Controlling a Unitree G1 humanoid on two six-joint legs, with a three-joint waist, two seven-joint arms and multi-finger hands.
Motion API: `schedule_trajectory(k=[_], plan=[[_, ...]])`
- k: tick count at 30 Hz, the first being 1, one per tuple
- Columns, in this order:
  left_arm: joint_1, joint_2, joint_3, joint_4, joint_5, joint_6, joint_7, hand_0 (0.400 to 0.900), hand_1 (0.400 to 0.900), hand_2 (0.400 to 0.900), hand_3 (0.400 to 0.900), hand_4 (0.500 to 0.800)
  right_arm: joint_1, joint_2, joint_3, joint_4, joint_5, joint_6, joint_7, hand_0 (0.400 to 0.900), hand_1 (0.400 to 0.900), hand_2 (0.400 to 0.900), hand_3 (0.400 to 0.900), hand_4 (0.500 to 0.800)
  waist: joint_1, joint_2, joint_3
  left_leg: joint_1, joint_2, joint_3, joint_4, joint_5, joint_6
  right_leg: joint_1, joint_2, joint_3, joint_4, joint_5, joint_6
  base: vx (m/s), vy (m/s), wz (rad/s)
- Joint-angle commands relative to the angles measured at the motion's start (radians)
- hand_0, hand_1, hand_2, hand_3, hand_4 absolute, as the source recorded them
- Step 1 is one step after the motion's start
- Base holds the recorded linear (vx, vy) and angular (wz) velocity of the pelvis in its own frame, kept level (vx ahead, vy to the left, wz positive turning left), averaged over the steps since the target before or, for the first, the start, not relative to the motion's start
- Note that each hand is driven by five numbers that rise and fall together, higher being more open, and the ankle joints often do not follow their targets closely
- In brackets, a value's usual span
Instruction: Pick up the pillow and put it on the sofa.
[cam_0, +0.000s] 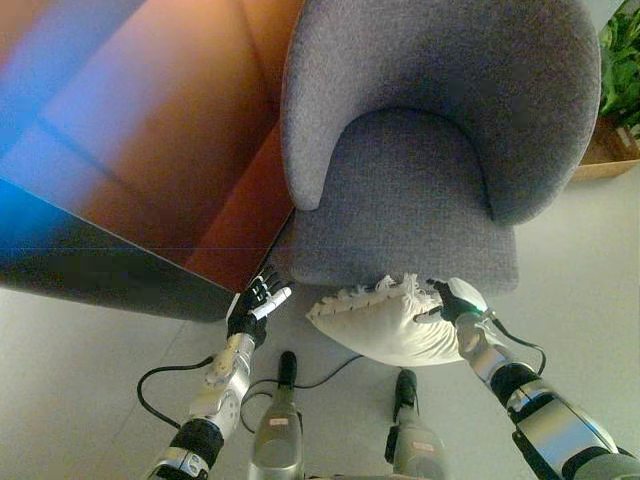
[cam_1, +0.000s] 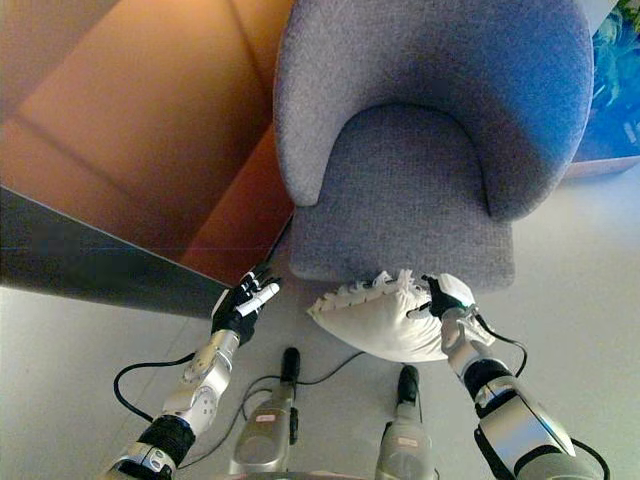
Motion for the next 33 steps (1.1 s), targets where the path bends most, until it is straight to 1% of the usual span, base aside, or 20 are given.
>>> schedule_trajectory(k=[1, 6, 11, 16, 19, 24, 27, 33], plan=[[-0.121, 0.039, -0.059, -0.015, -0.019, -0.121, 0.013, 0.9, 0.9, 0.9, 0.9, 0.8, -0.148, -0.056, 0.051, 0.018, -0.019, -0.014, -0.051, 0.9, 0.9, 0.9, 0.9, 0.8, 0.026, -0.049, 0.011, -0.026, -0.011, -0.033, 0.056, -0.111, 0.023, -0.079, -0.106, 0.049, 0.074, -0.007, 0.052, -0.06, -0.001, 0.03], [-0.148, 0.04, -0.064, -0.023, -0.025, -0.137, 0.028, 0.9, 0.9, 0.9, 0.9, 0.8, -0.186, -0.067, 0.059, 0.033, -0.029, -0.009, -0.049, 0.9, 0.9, 0.9, 0.9, 0.8, 0.027, -0.041, 0.04, -0.051, -0.016, -0.039, 0.06, -0.105, 0.024, -0.108, -0.11, 0.05, 0.085, -0.002, 0.053, -0.06, 0.007, 0.01], [-0.18, 0.04, -0.069, -0.038, -0.044, -0.167, 0.044, 0.9, 0.9, 0.9, 0.9, 0.8, -0.255, -0.078, 0.07, 0.062, -0.035, -0.011, -0.05, 0.9, 0.9, 0.9, 0.9, 0.8, 0.028, -0.032, 0.082, -0.093, -0.022, -0.047, 0.067, -0.097, 0.026, -0.157, -0.107, 0.054, 0.095, 0.01, 0.05, -0.08, 0.007, -0.01], [-0.21, 0.04, -0.078, -0.045, -0.048, -0.18, 0.057, 0.9, 0.9, 0.9, 0.9, 0.8, -0.308, -0.083, 0.079, 0.08, -0.033, -0.018, -0.045, 0.9, 0.9, 0.9, 0.9, 0.8, 0.031, -0.032, 0.112, -0.126, -0.028, -0.048, 0.074, -0.091, 0.027, -0.189, -0.106, 0.052, 0.1, 0.019, 0.049, -0.06, -0.01, 0.0], [-0.226, 0.041, -0.081, -0.055, -0.046, -0.18, 0.066, 0.9, 0.9, 0.9, 0.9, 0.8, -0.335, -0.086, 0.089, 0.078, -0.026, -0.012, -0.037, 0.9, 0.9, 0.9, 0.9, 0.8, 0.032, -0.036, 0.127, -0.14, -0.03, -0.047, 0.076, -0.089, 0.028, -0.205, -0.103, 0.05, 0.103, 0.023, 0.05, -0.06, -0.024, 0.0], [-0.246, 0.035, -0.092, -0.061, -0.036, -0.183, 0.086, 0.9, 0.9, 0.9, 0.9, 0.8, -0.362, -0.082, 0.107, 0.079, -0.032, 0.002, -0.014, 0.9, 0.9, 0.9, 0.9, 0.8, 0.032, -0.04, 0.131, -0.167, -0.033, -0.047, 0.083, -0.087, 0.03, -0.233, -0.1, 0.049, 0.108, 0.029, 0.05, -0.01, -0.005, 0.0], [-0.253, 0.032, -0.095, -0.06, -0.033, -0.188, 0.089, 0.9, 0.9, 0.9, 0.9, 0.8, -0.377, -0.083, 0.115, 0.093, -0.033, 0.009, 0.002, 0.9, 0.9, 0.9, 0.9, 0.8, 0.034, -0.039, 0.131, -0.18, -0.036, -0.048, 0.086, -0.086, 0.03, -0.247, -0.101, 0.046, 0.109, 0.032, 0.051, 0.0, 0.0, 0.0], [-0.26, 0.033, -0.097, -0.057, -0.041, -0.198, 0.084, 0.9, 0.9, 0.9, 0.9, 0.8, -0.39, -0.089, 0.13, 0.106, -0.035, 0.03, 0.062, 0.9, 0.9, 0.9, 0.9, 0.8, 0.033, -0.035, 0.131, -0.192, -0.044, -0.049, 0.089, -0.084, 0.032, -0.263, -0.1, 0.046, 0.114, 0.035, 0.048, 0.0, 0.0, 0.0]])
